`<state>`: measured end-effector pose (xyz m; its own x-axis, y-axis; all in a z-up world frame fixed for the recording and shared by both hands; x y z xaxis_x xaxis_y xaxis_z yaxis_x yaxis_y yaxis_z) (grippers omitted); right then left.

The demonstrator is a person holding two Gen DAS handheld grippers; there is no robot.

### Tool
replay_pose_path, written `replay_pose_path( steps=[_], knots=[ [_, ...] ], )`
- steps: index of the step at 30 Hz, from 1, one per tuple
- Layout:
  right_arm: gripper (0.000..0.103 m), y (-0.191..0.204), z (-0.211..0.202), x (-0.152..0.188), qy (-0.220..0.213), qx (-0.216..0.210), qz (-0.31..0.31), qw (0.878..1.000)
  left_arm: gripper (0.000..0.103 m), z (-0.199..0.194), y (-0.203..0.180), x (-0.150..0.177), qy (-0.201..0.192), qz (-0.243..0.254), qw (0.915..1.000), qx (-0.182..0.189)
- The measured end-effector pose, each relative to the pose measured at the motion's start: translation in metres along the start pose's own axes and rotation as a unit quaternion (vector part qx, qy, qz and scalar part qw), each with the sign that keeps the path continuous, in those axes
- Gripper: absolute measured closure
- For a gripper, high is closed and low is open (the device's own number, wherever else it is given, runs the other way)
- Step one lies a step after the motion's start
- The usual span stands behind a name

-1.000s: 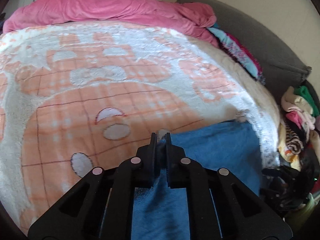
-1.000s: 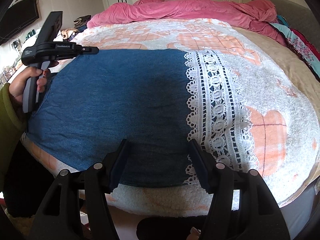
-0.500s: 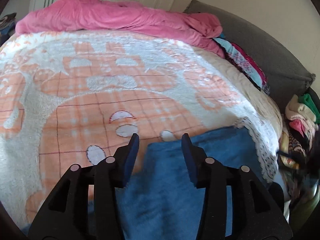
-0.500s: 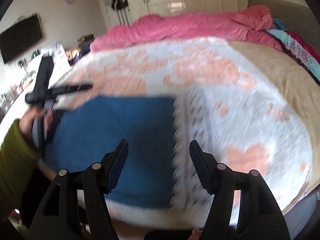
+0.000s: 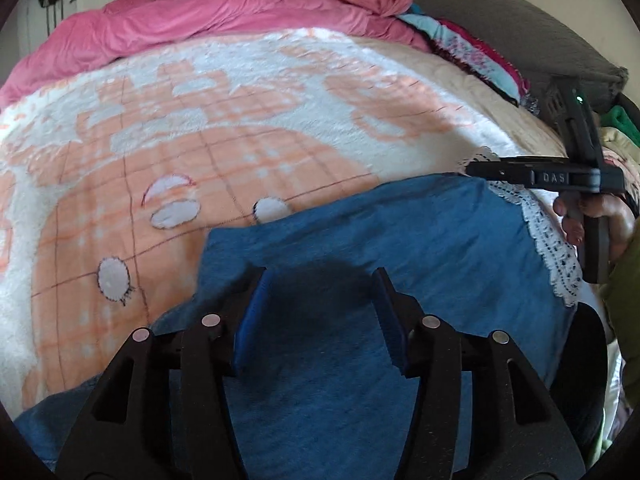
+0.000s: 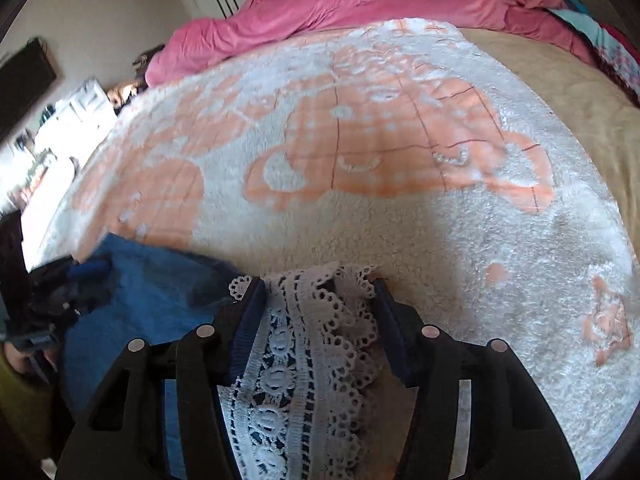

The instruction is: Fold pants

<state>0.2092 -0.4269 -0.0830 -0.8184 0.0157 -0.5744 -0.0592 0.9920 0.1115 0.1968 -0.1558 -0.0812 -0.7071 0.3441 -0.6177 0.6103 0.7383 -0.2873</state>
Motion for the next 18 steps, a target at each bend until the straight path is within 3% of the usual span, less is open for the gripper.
replay_pose_path(
  steps=[1,2,5,9,14,18],
  knots=[
    [0.059,0.002,-0.001,0.001,-0.002,0.001,-0.006,1.0,0.059,0.0,0.003,0.001,0.0,-0.007,1.0,0.006],
    [0.073,0.002,-0.004,0.003,-0.008,-0.004,-0.012,1.0,0.058,-0.001,0.005,0.001,-0.001,-0.012,0.9999,0.009],
    [0.08,0.007,-0.019,0.011,-0.037,-0.01,-0.02,0.999,0.056,-0.001,0.005,0.001,-0.004,-0.015,0.9998,0.012],
    [0.081,-0.001,-0.036,0.004,-0.084,-0.029,0.015,0.996,0.056,-0.001,0.006,0.001,-0.009,-0.019,0.9997,0.012],
    [0.08,-0.02,0.001,-0.002,-0.032,-0.009,0.073,0.997,0.056,0.001,0.007,0.0,-0.011,-0.026,0.9995,0.014],
    [0.078,-0.039,-0.002,-0.001,-0.039,-0.037,0.136,0.989,0.056,0.001,0.008,0.0,-0.012,-0.027,0.9994,0.016]
  ],
)
Point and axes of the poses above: each gripper's, at about its wrist camera, not at the fingertips, and z roughly the way its jaws point, y to its left, x to its underside, the point moved 2 cm from there along z, roughly the way its jaws point, and after that the axes turned 7 degrees about x, right-handed, at the moved point
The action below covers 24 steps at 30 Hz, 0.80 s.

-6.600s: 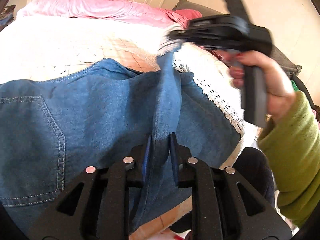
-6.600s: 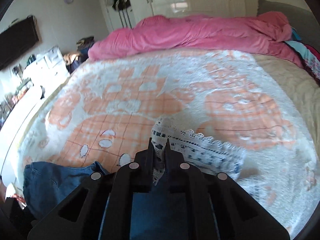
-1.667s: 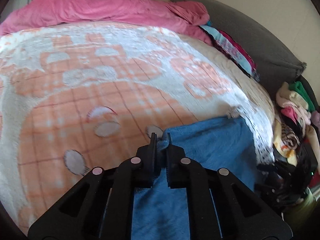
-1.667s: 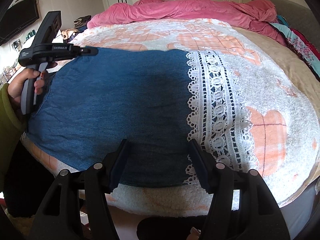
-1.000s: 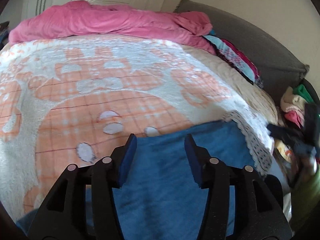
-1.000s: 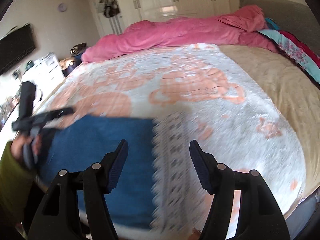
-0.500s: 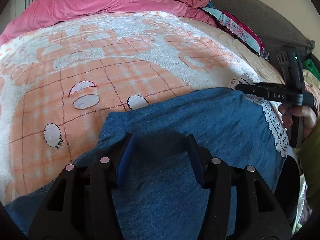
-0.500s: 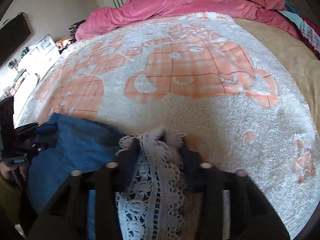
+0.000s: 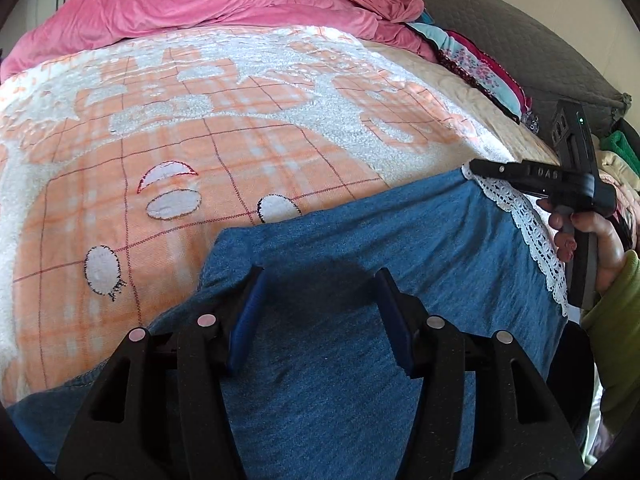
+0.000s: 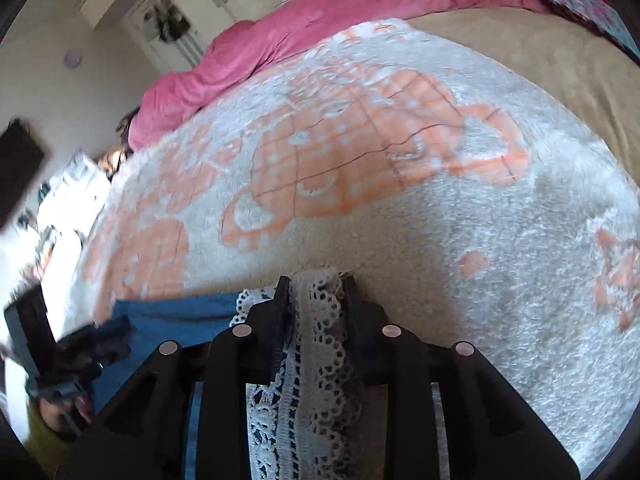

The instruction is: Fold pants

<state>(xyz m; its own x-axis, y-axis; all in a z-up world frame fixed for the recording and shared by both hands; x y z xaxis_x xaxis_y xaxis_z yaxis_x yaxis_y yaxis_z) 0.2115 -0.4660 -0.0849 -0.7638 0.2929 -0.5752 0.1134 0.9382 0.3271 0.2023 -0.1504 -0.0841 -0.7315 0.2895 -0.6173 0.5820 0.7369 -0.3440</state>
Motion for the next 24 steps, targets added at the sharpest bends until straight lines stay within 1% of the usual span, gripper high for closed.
replay_pose_path(
  steps=[3,5,7,9,10,12,15,17,19,20,21,22,23,24],
  knots=[
    [0.077,0.001,-0.003,0.0,-0.002,0.017,-0.014,1.0,0.053,0.001,0.0,0.0,0.001,0.001,1.0,0.001],
    [0.068,0.006,-0.007,0.0,-0.007,0.033,-0.029,0.999,0.052,0.001,-0.001,0.0,0.001,0.002,1.0,0.001],
    [0.063,0.01,-0.016,-0.002,-0.029,0.05,-0.041,0.997,0.051,0.001,0.0,0.0,-0.001,0.002,1.0,0.003],
    [0.061,0.017,-0.04,0.0,-0.066,0.066,-0.059,0.994,0.047,-0.002,-0.001,0.0,-0.005,-0.001,1.0,0.006],
    [0.059,0.023,-0.055,0.004,-0.086,0.067,-0.071,0.992,0.045,-0.005,-0.003,0.0,-0.011,-0.002,0.9999,0.007],
    [0.052,0.036,-0.072,0.016,-0.1,0.049,-0.091,0.99,0.042,-0.013,-0.006,-0.002,-0.022,0.007,0.9997,0.005],
    [0.049,0.063,-0.081,0.043,-0.095,0.038,-0.135,0.986,0.039,-0.03,-0.015,-0.003,-0.046,0.032,0.9983,-0.02],
    [0.043,0.083,-0.078,0.065,-0.084,0.041,-0.171,0.981,0.037,-0.042,-0.017,0.0,-0.053,0.037,0.9971,-0.039],
    [0.043,0.097,-0.073,0.082,-0.07,0.05,-0.2,0.976,0.034,-0.055,-0.015,0.006,-0.06,0.023,0.9968,-0.047],
    [0.042,0.105,-0.069,0.091,-0.065,0.056,-0.22,0.972,0.033,-0.059,-0.014,0.008,-0.063,0.014,0.9969,-0.046],
    [0.04,0.111,-0.066,0.098,-0.062,0.062,-0.238,0.967,0.032,-0.066,-0.014,0.013,-0.067,0.002,0.9969,-0.042],
    [0.034,0.115,-0.064,0.102,-0.062,0.074,-0.248,0.964,0.031,-0.07,-0.014,0.016,-0.07,-0.003,0.9968,-0.039],
    [0.031,0.116,-0.061,0.107,-0.063,0.089,-0.262,0.959,0.026,-0.074,-0.013,0.022,-0.073,-0.007,0.9965,-0.041],
    [0.029,0.114,-0.058,0.109,-0.06,0.1,-0.266,0.957,0.023,-0.076,-0.011,0.029,-0.072,-0.015,0.9959,-0.053]
  ],
)
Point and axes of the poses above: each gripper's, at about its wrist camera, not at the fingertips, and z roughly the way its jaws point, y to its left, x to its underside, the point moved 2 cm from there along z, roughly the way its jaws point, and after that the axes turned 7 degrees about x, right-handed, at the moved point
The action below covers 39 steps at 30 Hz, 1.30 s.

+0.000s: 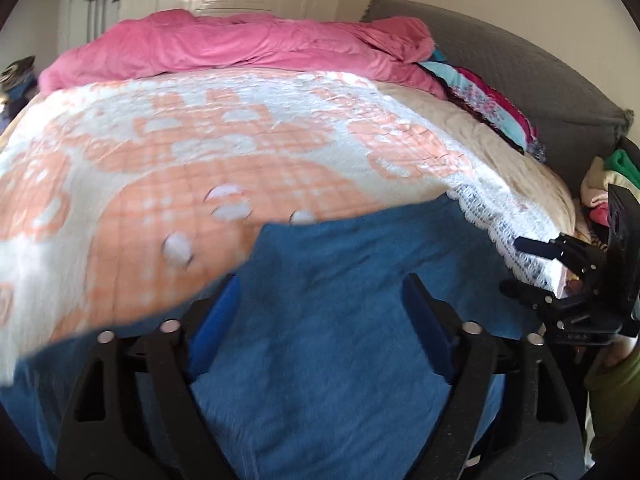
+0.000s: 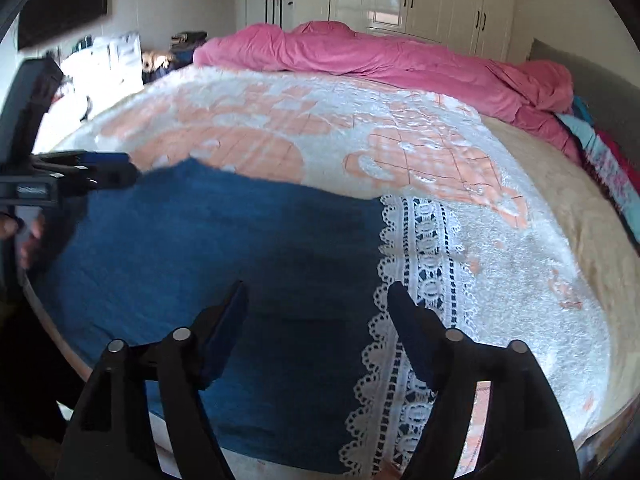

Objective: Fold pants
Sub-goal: 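Lay the lace trim down flat and open both tools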

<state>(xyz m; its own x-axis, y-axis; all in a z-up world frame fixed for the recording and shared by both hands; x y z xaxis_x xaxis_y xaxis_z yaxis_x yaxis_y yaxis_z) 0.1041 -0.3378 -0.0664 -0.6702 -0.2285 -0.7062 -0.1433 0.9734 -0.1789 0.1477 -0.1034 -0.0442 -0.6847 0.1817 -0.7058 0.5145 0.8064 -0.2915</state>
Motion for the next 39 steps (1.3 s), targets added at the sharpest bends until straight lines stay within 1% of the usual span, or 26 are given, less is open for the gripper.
replay_pose_path(
  steps=[1,3,4,5,6,7,9,11,13,15,17,19,20,21,23,26,29,30,31,33,35,36,37,39],
  knots=[
    [0.027,-0.005,0.005,0.003,0.013,0.018,0.004,1.0,0.022,-0.002,0.006,0.009,0.004,-0.012,0.9997,-0.019],
    [0.026,-0.021,0.016,0.013,0.048,0.046,0.018,0.998,0.021,-0.005,0.022,0.023,0.012,-0.04,0.9976,-0.054],
    [0.026,-0.029,0.02,0.019,0.055,0.043,0.025,0.997,0.021,-0.008,0.035,0.032,0.017,-0.059,0.9953,-0.074],
    [0.026,-0.033,0.021,0.023,0.05,0.032,0.03,0.998,0.022,-0.01,0.043,0.036,0.018,-0.069,0.9944,-0.079],
    [0.026,-0.036,0.021,0.025,0.048,0.027,0.037,0.998,0.026,-0.015,0.051,0.039,0.012,-0.076,0.9944,-0.073],
    [0.027,-0.038,0.021,0.025,0.047,0.026,0.041,0.998,0.028,-0.02,0.056,0.04,0.005,-0.082,0.994,-0.071],
    [0.027,-0.04,0.021,0.024,0.047,0.025,0.047,0.997,0.028,-0.025,0.062,0.042,-0.003,-0.084,0.9932,-0.081],
    [0.027,-0.04,0.024,0.026,0.05,0.026,0.048,0.997,0.028,-0.02,0.066,0.044,0.001,-0.08,0.9934,-0.083],
    [0.027,-0.039,0.022,0.027,0.05,0.024,0.05,0.997,0.028,-0.018,0.064,0.045,0.0,-0.069,0.9933,-0.093],
    [0.027,-0.04,0.02,0.027,0.049,0.016,0.057,0.997,0.028,-0.02,0.064,0.046,-0.008,-0.069,0.9935,-0.09],
    [0.027,-0.039,0.017,0.027,0.047,0.015,0.056,0.997,0.028,-0.026,0.067,0.046,-0.023,-0.08,0.9934,-0.079],
    [0.026,-0.039,0.007,0.026,0.035,0.009,0.063,0.997,0.025,-0.038,0.059,0.045,-0.037,-0.081,0.9932,-0.074],
    [0.026,-0.042,-0.004,0.026,0.018,-0.009,0.083,0.996,0.018,-0.046,0.053,0.047,-0.048,-0.079,0.993,-0.073],
    [0.026,-0.046,-0.015,0.028,0.005,-0.023,0.101,0.995,0.015,-0.056,0.047,0.05,-0.055,-0.077,0.9923,-0.079],
    [0.025,-0.049,-0.032,0.034,-0.01,-0.021,0.117,0.993,0.015,-0.068,0.038,0.058,-0.056,-0.074,0.992,-0.086],
    [0.025,-0.044,-0.046,0.044,-0.011,-0.011,0.116,0.993,0.012,-0.08,0.027,0.069,-0.051,-0.068,0.9928,-0.085],
    [0.025,-0.029,-0.055,0.049,-0.013,0.0,0.095,0.995,0.01,-0.083,0.017,0.079,-0.033,-0.051,0.9927,-0.104],
    [0.024,-0.023,-0.056,0.048,-0.015,-0.003,0.09,0.996,0.01,-0.083,0.014,0.081,-0.03,-0.045,0.993,-0.105],
    [0.017,-0.019,-0.056,0.047,-0.014,-0.006,0.087,0.996,0.01,-0.082,0.011,0.084,-0.027,-0.035,0.9927,-0.112],
    [0.016,-0.008,-0.052,0.044,-0.012,-0.004,0.076,0.997,0.01,-0.078,0.008,0.089,-0.016,-0.02,0.992,-0.124],
    [0.016,0.0,-0.045,0.045,-0.001,0.006,0.058,0.998,0.01,-0.07,0.011,0.095,0.007,-0.019,0.989,-0.146],
    [0.016,0.003,-0.042,0.048,0.007,0.011,0.051,0.999,0.01,-0.067,0.014,0.098,0.015,-0.022,0.9883,-0.15],
    [0.016,0.005,-0.036,0.05,0.019,0.019,0.047,0.999,0.01,-0.065,0.018,0.101,0.02,-0.027,0.9882,-0.149],
    [0.016,0.0,-0.023,0.06,0.055,0.031,0.052,0.997,0.01,-0.065,0.023,0.103,0.018,-0.035,0.989,-0.143]
  ],
)
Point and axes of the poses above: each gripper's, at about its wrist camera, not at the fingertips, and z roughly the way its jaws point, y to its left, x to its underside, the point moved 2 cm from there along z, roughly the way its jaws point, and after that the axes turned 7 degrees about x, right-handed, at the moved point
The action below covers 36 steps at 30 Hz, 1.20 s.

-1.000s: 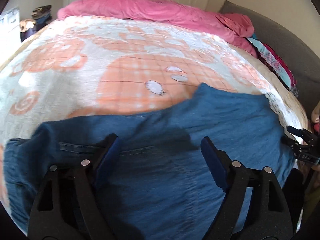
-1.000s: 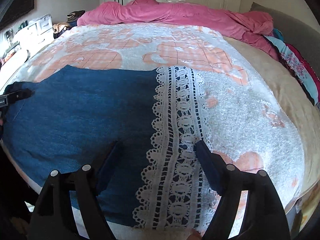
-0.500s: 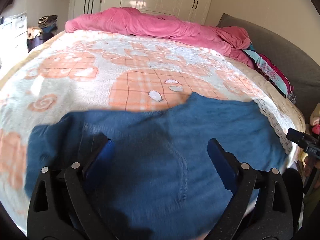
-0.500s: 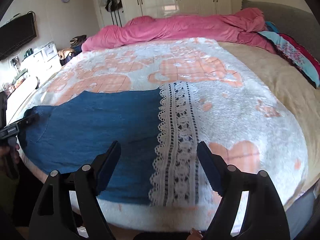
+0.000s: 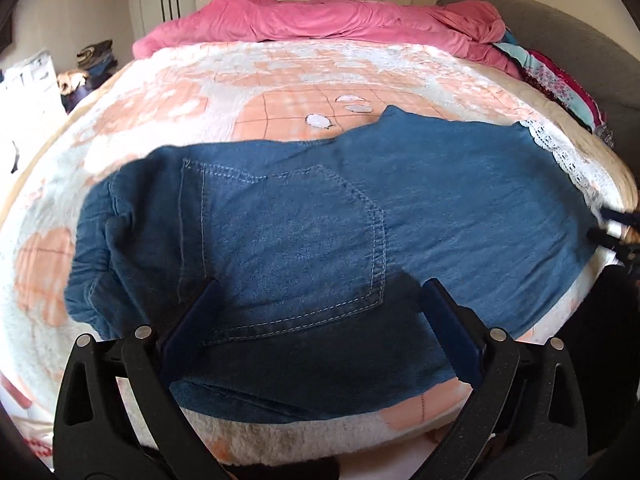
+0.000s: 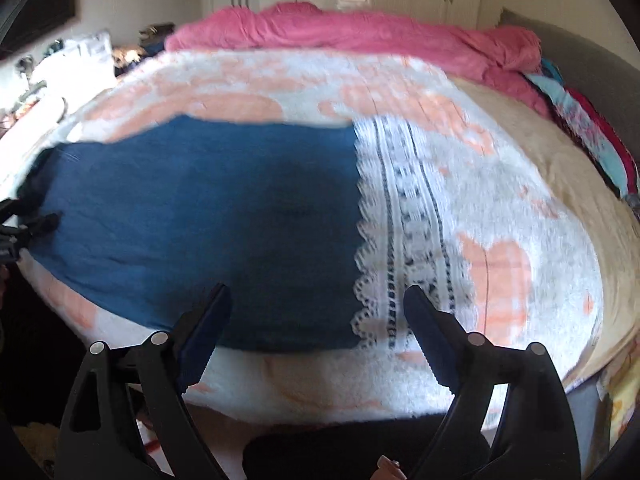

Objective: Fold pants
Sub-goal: 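Lay the lace trim down flat and open both tools, then move both open tools toward the lace-trimmed leg end of the denim pants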

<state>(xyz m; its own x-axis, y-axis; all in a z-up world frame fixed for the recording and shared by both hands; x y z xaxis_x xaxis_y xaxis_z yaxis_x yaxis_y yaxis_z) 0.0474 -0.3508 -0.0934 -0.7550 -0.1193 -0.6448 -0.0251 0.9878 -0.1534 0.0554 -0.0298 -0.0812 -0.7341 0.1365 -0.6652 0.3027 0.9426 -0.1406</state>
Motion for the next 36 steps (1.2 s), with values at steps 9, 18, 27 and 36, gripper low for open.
replay_pose_path(
  steps=[9,18,27,36],
  knots=[
    [0.016,-0.007,0.007,0.005,0.005,-0.018,0.012,1.0,0.01,0.002,0.005,0.002,-0.003,-0.012,0.9998,0.015],
    [0.016,-0.008,0.005,0.006,0.004,-0.02,0.013,1.0,0.01,-0.002,0.007,0.002,-0.012,-0.018,0.9995,0.022],
    [0.013,-0.006,-0.002,0.006,-0.005,-0.024,0.016,1.0,0.01,-0.01,0.001,-0.003,-0.014,-0.022,0.9995,0.02],
    [0.008,-0.029,-0.035,0.005,-0.047,-0.041,0.07,0.996,0.009,-0.032,-0.021,-0.017,-0.034,-0.024,0.9974,0.058]
  ],
)
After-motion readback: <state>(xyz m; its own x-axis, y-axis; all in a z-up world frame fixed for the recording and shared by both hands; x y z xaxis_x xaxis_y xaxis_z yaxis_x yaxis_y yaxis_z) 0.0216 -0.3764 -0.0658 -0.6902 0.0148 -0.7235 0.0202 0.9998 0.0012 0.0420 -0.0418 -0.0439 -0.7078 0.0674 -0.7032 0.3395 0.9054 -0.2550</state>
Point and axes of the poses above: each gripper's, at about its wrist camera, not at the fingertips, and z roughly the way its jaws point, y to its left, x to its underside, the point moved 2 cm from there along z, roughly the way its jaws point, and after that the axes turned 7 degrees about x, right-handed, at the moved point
